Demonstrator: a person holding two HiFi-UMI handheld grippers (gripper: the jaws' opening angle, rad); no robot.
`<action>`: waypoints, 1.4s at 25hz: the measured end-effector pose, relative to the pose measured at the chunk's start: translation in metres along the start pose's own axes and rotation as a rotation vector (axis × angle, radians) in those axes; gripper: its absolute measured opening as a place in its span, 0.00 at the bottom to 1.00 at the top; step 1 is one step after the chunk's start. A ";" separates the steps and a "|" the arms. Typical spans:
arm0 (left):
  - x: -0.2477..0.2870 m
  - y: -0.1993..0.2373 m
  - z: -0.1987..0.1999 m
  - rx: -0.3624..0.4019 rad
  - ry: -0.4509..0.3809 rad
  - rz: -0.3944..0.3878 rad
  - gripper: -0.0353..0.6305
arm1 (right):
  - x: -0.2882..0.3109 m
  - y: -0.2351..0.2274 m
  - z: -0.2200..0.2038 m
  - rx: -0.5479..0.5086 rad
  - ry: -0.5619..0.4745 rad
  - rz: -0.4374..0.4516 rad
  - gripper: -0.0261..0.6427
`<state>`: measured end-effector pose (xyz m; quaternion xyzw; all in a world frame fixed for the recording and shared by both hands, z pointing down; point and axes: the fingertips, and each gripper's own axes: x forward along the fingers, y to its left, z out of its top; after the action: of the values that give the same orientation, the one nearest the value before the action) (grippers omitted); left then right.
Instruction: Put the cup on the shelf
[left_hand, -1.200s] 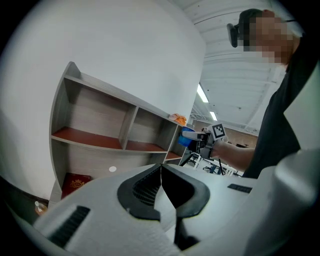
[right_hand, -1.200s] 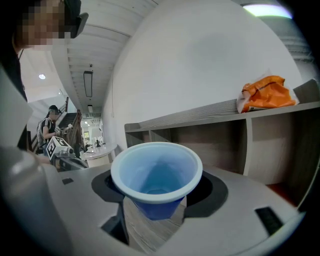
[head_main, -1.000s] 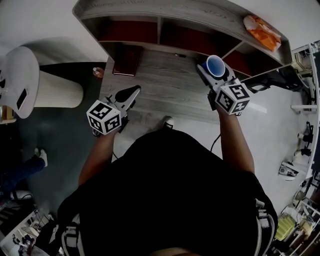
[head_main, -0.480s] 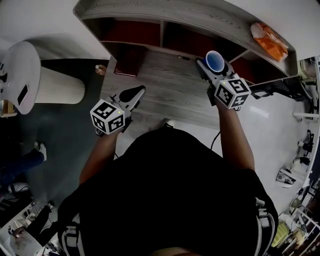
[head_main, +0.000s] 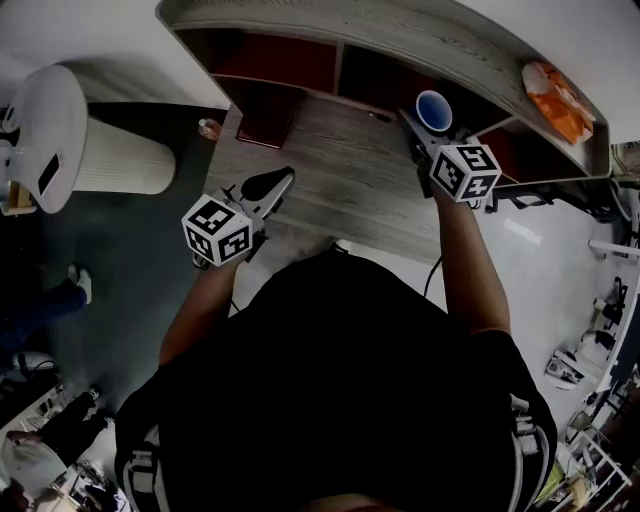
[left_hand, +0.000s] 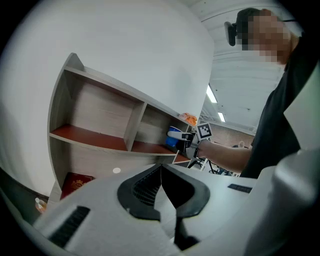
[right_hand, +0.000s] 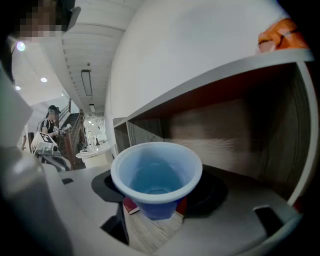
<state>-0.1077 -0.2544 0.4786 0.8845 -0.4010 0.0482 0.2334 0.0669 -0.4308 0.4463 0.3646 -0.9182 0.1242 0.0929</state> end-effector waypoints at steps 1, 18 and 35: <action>0.000 0.001 0.000 -0.002 0.000 0.003 0.08 | 0.003 -0.001 0.000 0.000 0.000 0.001 0.50; 0.008 0.017 0.001 -0.018 0.006 0.040 0.08 | 0.056 -0.027 -0.010 -0.043 0.059 -0.034 0.50; 0.014 0.018 0.001 -0.032 0.011 0.039 0.08 | 0.091 -0.043 -0.028 -0.025 0.107 -0.028 0.50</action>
<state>-0.1119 -0.2749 0.4879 0.8723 -0.4177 0.0513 0.2490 0.0336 -0.5121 0.5034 0.3693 -0.9081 0.1306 0.1482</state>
